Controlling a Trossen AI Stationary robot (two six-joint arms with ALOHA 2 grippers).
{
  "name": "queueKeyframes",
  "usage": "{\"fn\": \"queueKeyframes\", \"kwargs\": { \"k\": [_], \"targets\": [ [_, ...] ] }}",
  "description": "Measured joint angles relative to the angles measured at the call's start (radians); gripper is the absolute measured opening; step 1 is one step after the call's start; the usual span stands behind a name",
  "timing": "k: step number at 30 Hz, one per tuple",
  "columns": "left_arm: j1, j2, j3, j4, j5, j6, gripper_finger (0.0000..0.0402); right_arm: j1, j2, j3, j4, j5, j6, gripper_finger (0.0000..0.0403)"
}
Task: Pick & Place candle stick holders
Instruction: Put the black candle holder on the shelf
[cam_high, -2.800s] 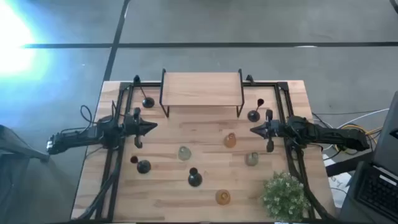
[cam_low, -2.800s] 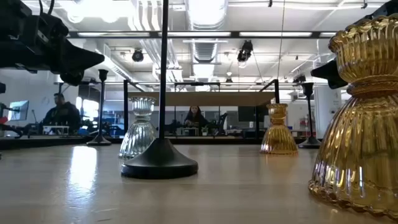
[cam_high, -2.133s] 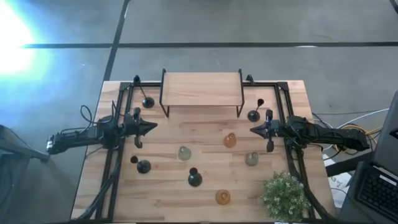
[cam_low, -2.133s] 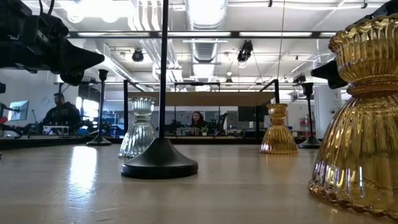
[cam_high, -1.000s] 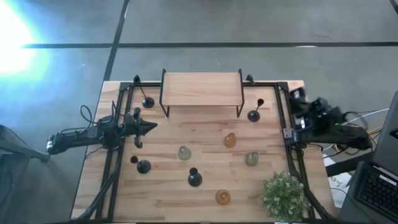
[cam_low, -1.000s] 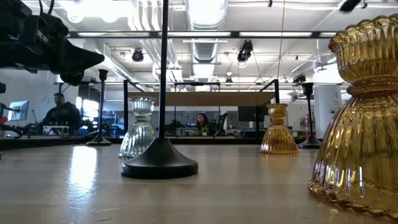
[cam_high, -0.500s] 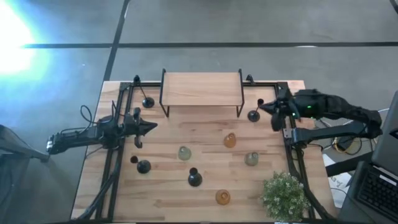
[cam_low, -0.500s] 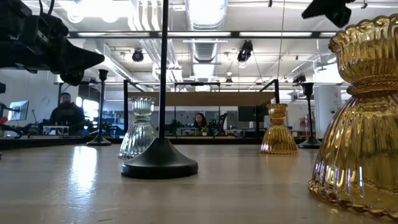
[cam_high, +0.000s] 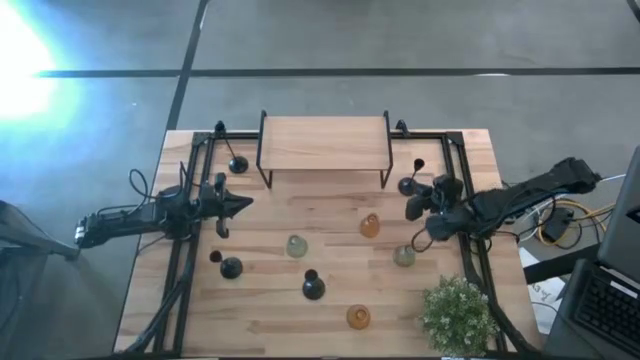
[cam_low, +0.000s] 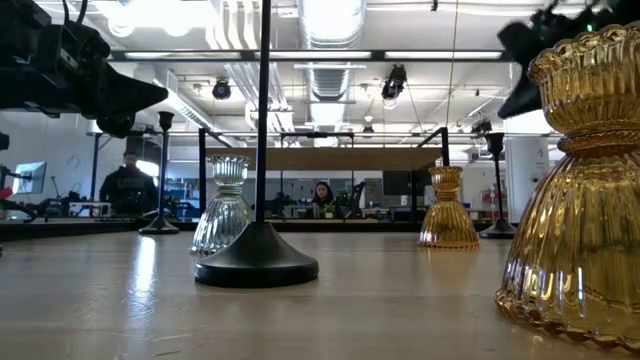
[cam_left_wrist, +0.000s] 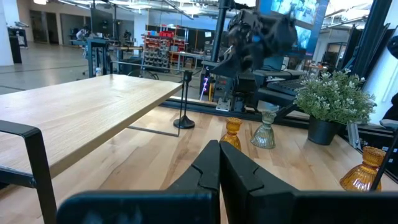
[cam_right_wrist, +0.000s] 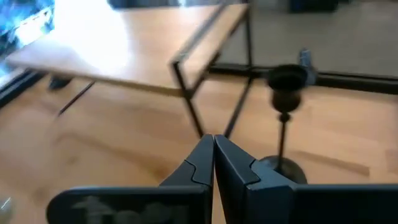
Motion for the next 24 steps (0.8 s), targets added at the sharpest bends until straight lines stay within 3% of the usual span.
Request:
{"fn": "queueKeyframes", "kwargs": {
  "k": [3, 11, 18, 24],
  "targets": [
    [0.0, 0.0, 0.0, 0.0, 0.0, 0.0, 0.0005, -0.002, 0.036, -0.06, 0.007, 0.038, 0.115, 0.0008],
    [0.0, 0.0, 0.0, 0.0, 0.0, 0.0, 0.0005, -0.009, 0.067, -0.144, 0.011, 0.016, 0.149, 0.0018],
    [0.0, 0.0, 0.0, 0.0, 0.0, 0.0, 0.0005, -0.04, 0.067, -0.169, 0.02, 0.01, 0.171, 0.0104],
    [0.0, 0.0, 0.0, 0.0, 0.0, 0.0, 0.0005, -0.087, 0.067, -0.17, 0.072, 0.009, 0.053, 0.0173]
  ]
}}
